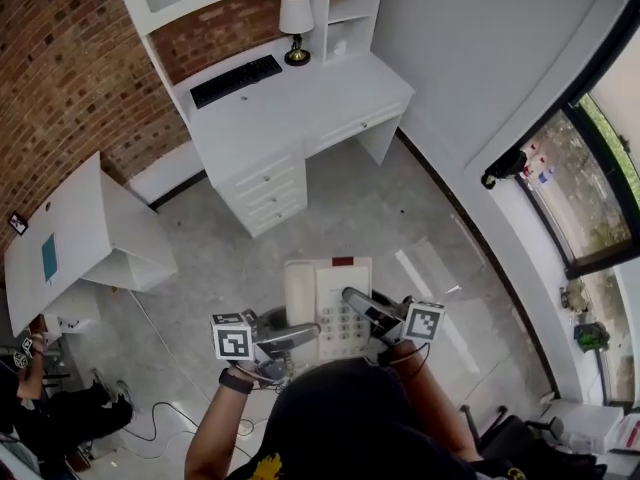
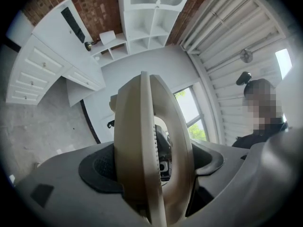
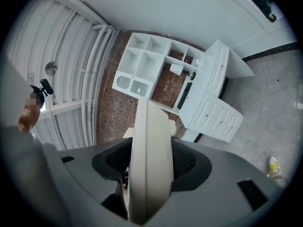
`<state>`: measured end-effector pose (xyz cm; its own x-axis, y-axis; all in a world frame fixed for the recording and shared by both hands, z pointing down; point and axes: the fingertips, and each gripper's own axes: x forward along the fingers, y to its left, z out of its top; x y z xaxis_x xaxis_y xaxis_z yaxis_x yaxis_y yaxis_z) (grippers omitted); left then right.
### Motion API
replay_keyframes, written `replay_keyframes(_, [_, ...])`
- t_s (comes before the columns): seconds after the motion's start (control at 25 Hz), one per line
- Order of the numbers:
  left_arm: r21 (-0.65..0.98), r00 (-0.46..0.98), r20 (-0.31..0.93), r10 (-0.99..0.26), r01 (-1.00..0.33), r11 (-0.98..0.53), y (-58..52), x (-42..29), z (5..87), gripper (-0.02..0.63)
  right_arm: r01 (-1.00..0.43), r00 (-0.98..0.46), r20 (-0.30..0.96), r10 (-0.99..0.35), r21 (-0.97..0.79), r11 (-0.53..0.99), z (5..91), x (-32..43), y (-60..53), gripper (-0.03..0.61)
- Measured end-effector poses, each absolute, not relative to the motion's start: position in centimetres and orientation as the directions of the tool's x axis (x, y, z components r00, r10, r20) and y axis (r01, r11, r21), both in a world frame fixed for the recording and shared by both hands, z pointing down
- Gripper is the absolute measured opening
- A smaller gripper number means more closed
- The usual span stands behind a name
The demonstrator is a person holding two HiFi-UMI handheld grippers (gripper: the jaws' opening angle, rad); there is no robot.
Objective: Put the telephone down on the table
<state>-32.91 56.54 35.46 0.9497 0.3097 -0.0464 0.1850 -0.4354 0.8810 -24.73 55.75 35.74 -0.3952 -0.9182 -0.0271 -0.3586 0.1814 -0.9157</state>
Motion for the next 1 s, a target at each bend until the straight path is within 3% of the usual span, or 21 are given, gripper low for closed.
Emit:
replay_keyframes(0.4, [0.889,0.952,-0.036,0.303,0.169,-0.425,47.9,-18.5,35.9,0.43,-0.367,-0.414,0.018,-0.91,-0.918,0.149,36.5,-10.3,47.1,0.232])
replay_keyframes(0.72, [0.901,0.979,-0.046,0.199,0.127,-0.414,41.0,-16.6,37.1,0.43,-0.333,-0.497,0.015,-0.867,-0.927,0.174,37.5,-8.5,39.4,0.232])
replay_keyframes(1.0, [0.899,0.98,-0.056,0.191,0.133,-0.417,34.5,-14.8,39.1,0.43,-0.361,-0.522,0.035,-0.852,-0.914,0.184,39.3,-6.8,32.7,0.232])
